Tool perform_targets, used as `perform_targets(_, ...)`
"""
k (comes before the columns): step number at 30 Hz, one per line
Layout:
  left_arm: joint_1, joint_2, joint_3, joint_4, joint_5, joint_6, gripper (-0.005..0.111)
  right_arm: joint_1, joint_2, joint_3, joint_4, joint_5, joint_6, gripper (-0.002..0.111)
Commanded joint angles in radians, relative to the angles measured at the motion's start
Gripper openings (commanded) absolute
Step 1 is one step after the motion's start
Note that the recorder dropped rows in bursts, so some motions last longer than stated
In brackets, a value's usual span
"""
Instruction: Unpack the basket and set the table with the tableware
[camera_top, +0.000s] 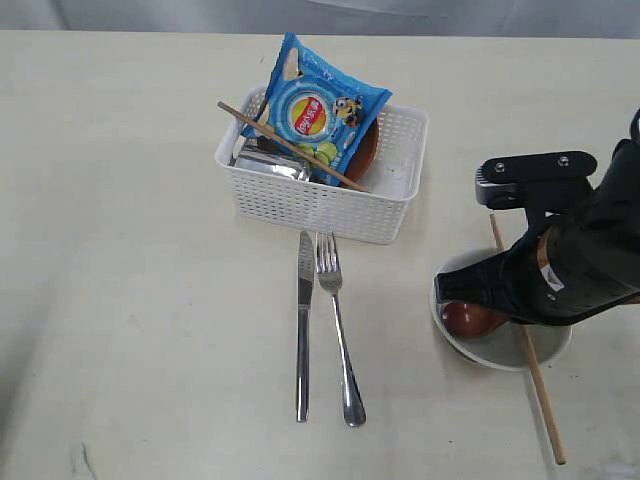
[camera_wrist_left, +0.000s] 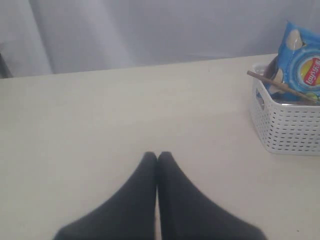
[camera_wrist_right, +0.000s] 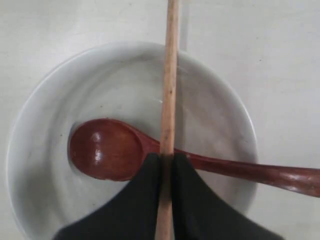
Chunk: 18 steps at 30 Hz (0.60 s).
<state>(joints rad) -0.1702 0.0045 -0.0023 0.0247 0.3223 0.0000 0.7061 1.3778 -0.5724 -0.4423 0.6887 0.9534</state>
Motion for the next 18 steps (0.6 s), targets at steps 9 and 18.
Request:
perform_targets(9,-0.003,-0.005,0.002,-0.004,-0.002,0.0,0.0,-0.007,0.002,-0.057,0.021,0.05,-0.048,0.002)
perform_targets(18,-0.003,-0.005,0.002,-0.004,-0.002,0.0,0.0,-0.007,0.002,-0.052,0.041,0.105,-0.05,0.002)
